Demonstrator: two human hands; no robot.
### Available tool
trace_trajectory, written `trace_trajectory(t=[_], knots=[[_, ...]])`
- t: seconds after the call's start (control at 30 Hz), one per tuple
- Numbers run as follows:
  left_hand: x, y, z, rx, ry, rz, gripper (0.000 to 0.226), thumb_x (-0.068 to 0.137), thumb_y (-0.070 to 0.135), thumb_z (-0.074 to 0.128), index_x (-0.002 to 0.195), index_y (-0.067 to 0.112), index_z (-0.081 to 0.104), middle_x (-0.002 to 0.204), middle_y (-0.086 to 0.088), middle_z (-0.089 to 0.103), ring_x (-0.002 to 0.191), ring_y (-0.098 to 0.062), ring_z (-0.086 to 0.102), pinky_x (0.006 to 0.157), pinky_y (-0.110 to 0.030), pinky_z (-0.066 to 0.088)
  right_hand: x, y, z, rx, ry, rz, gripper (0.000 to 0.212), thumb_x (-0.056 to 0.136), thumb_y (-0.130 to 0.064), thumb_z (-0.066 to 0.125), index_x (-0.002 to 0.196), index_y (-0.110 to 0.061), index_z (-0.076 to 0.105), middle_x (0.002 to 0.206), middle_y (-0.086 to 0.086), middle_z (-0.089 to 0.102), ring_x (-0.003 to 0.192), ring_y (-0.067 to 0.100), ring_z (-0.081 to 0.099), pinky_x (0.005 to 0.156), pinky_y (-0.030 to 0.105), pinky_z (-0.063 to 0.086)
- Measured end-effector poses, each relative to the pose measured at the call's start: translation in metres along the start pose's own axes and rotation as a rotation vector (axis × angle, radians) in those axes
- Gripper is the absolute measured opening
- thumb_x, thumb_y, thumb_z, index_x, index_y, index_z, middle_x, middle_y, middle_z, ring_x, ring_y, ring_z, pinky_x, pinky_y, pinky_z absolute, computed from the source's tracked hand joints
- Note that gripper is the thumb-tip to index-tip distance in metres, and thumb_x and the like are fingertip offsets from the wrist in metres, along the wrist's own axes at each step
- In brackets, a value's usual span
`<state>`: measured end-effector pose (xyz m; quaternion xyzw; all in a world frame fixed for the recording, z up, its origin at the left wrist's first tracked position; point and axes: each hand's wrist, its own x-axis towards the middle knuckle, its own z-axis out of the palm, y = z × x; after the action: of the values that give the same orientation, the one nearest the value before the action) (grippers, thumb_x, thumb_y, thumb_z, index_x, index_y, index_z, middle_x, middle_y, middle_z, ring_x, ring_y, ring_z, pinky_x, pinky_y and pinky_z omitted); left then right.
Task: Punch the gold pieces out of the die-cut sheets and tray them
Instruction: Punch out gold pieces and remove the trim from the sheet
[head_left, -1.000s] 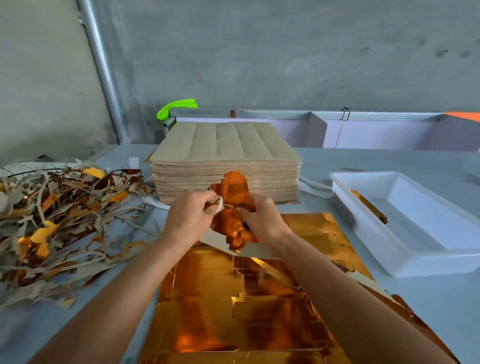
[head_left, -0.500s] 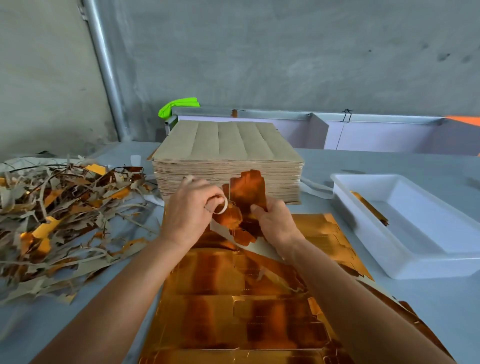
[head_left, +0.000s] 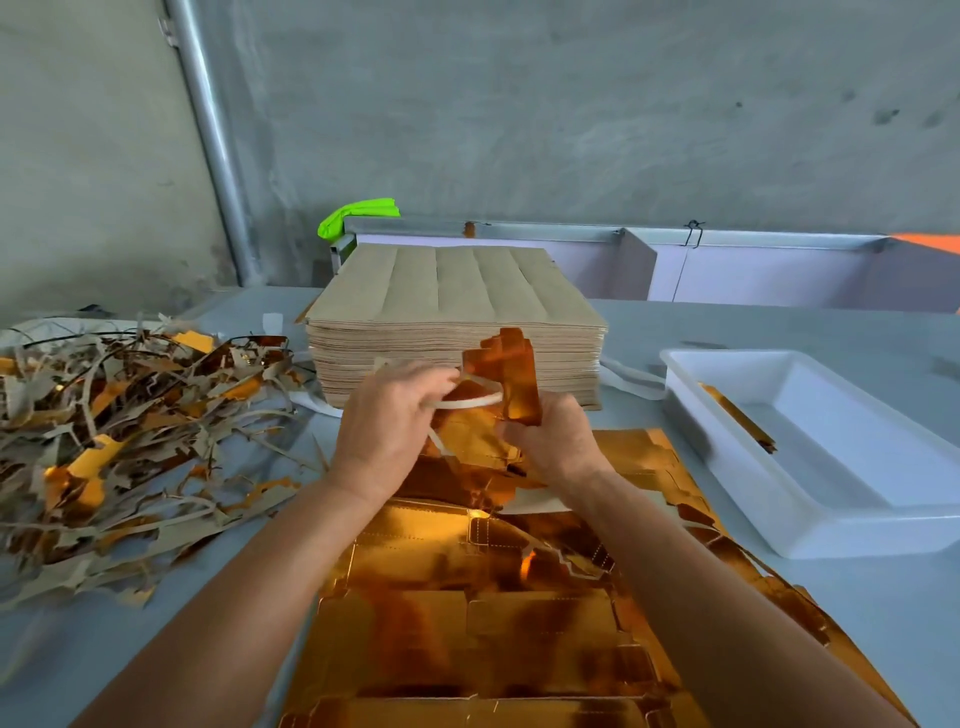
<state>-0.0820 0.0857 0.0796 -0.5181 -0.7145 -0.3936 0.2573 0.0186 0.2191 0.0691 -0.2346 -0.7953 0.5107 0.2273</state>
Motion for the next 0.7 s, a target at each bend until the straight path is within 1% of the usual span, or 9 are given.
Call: trace_trajectory(t=[0.07,0.13,0.27,0.33,0.43,0.5,0.57,0.63,0.7], knots=[[-0.002,-0.010,-0.005,-0.092,0.043,-0.178,0.027,0.086,-0.002,0.060,0.111,0.006,0.068,0.090,0.000,0.068,0.077,-0.019,0.065,0.067,-0.037,0.057,0.002,0.003,-0.005,0.037,-0.005,0.025,0.017,0.087,-0.006,0.065,0.085,-0.023,0.063,0.089,0.000,0.068,0.086,0.011,0.063,0.078,0.025,0.049],[-0.002,-0.017,-0.010,-0.169,0.070,-0.310,0.028,0.090,-0.001,0.056,0.113,0.011,0.067,0.085,0.003,0.067,0.069,-0.016,0.064,0.060,-0.032,0.056,0.003,0.005,-0.009,0.087,0.010,0.059,0.017,0.086,-0.009,0.067,0.086,-0.025,0.062,0.091,0.000,0.068,0.089,0.014,0.064,0.082,0.030,0.050],[-0.003,-0.022,-0.013,-0.184,0.119,-0.405,0.024,0.095,0.007,0.051,0.112,0.013,0.066,0.071,0.004,0.065,0.054,-0.017,0.063,0.052,-0.028,0.051,0.006,0.002,-0.014,0.149,0.008,0.068,0.019,0.085,-0.009,0.068,0.087,-0.026,0.062,0.094,0.001,0.068,0.092,0.017,0.064,0.086,0.035,0.051],[-0.001,-0.021,-0.012,-0.234,0.127,-0.502,0.023,0.098,0.010,0.047,0.112,0.017,0.064,0.074,0.005,0.065,0.053,-0.016,0.062,0.048,-0.026,0.051,0.004,0.001,-0.017,0.071,-0.063,0.004,0.024,0.085,-0.010,0.068,0.084,-0.031,0.058,0.090,-0.004,0.066,0.087,0.012,0.063,0.081,0.027,0.051],[0.007,-0.020,-0.015,-0.458,0.204,-0.726,0.021,0.102,0.016,0.039,0.109,0.018,0.059,0.073,-0.004,0.065,0.046,-0.009,0.058,0.040,-0.019,0.047,-0.002,0.002,-0.022,-0.084,-0.215,-0.047,0.022,0.085,-0.014,0.069,0.089,-0.033,0.059,0.087,-0.010,0.065,0.081,0.004,0.065,0.070,0.014,0.048],[0.015,-0.020,-0.019,-0.565,0.260,-0.844,0.022,0.103,0.018,0.035,0.108,0.012,0.056,0.072,-0.008,0.064,0.040,-0.009,0.055,0.037,-0.019,0.044,-0.004,0.007,-0.023,-0.210,-0.251,-0.052,0.021,0.085,-0.015,0.069,0.102,-0.026,0.062,0.092,-0.007,0.066,0.086,0.005,0.064,0.079,0.017,0.049],[0.020,-0.022,-0.022,-0.593,0.284,-0.902,0.024,0.104,0.019,0.033,0.108,0.009,0.055,0.071,-0.010,0.063,0.037,-0.011,0.054,0.035,-0.020,0.043,-0.005,0.012,-0.023,-0.171,-0.203,-0.033,0.020,0.084,-0.014,0.070,0.100,-0.024,0.062,0.092,-0.004,0.066,0.088,0.008,0.063,0.083,0.023,0.050],[0.021,-0.025,-0.026,-0.627,0.316,-0.947,0.024,0.104,0.018,0.033,0.109,0.008,0.055,0.067,-0.010,0.062,0.035,-0.011,0.053,0.034,-0.019,0.041,-0.003,0.016,-0.026,-0.032,-0.095,0.044,0.020,0.083,-0.012,0.070,0.091,-0.027,0.059,0.088,-0.003,0.065,0.080,0.009,0.063,0.069,0.019,0.049],[0.016,-0.028,-0.029,-0.660,0.355,-0.989,0.023,0.104,0.015,0.034,0.109,0.008,0.056,0.060,-0.008,0.060,0.034,-0.011,0.052,0.033,-0.018,0.040,0.002,0.020,-0.031,0.073,0.048,0.153,0.017,0.083,-0.010,0.070,0.091,-0.020,0.060,0.087,0.002,0.066,0.074,0.011,0.064,0.057,0.018,0.046]])
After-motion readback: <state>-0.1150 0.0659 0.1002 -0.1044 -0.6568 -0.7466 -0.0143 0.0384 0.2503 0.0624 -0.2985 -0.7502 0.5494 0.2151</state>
